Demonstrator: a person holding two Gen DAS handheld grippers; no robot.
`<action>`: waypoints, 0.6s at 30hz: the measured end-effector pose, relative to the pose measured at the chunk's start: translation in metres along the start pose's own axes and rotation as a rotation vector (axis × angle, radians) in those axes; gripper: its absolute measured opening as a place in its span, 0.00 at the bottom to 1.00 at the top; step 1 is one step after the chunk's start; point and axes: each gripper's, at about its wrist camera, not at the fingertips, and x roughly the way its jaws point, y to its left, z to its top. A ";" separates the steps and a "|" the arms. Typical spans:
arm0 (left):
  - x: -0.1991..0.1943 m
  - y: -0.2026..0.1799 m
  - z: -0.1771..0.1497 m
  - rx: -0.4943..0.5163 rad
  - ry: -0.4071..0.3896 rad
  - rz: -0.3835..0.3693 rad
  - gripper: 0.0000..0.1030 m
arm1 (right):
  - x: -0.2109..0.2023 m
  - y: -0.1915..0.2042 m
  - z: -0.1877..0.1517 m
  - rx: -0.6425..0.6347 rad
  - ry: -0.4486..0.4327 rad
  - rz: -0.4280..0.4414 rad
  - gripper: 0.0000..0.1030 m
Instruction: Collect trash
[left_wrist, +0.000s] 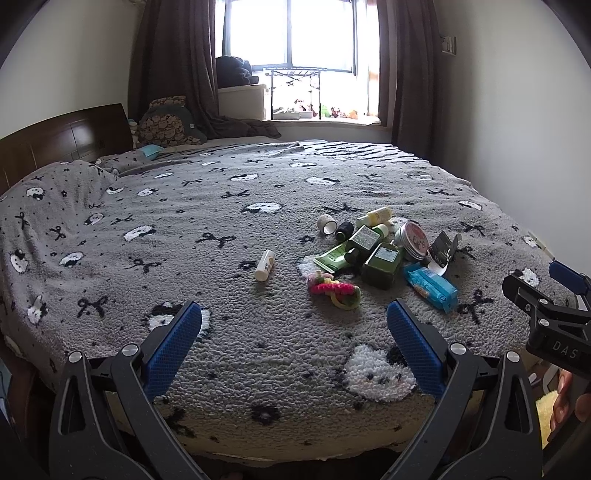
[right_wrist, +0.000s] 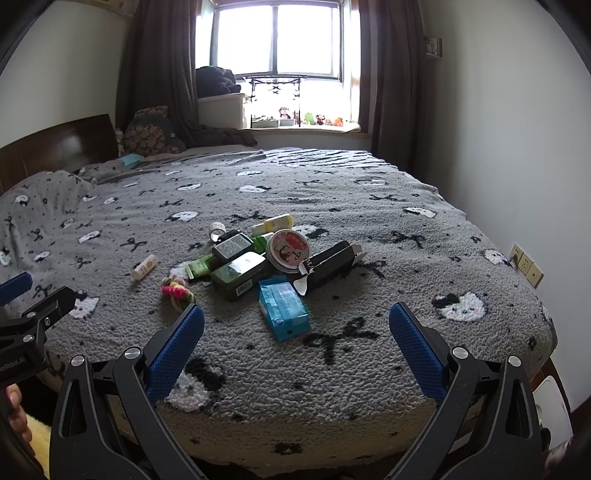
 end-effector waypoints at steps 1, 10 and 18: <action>0.000 0.000 0.000 0.000 -0.001 0.000 0.92 | 0.000 0.000 0.000 0.000 -0.001 -0.001 0.97; -0.002 0.000 0.001 0.001 -0.005 -0.002 0.92 | 0.000 0.000 0.000 0.003 -0.001 -0.004 0.97; -0.002 0.000 0.001 0.000 -0.007 -0.002 0.92 | 0.000 -0.001 0.000 0.004 -0.003 -0.001 0.97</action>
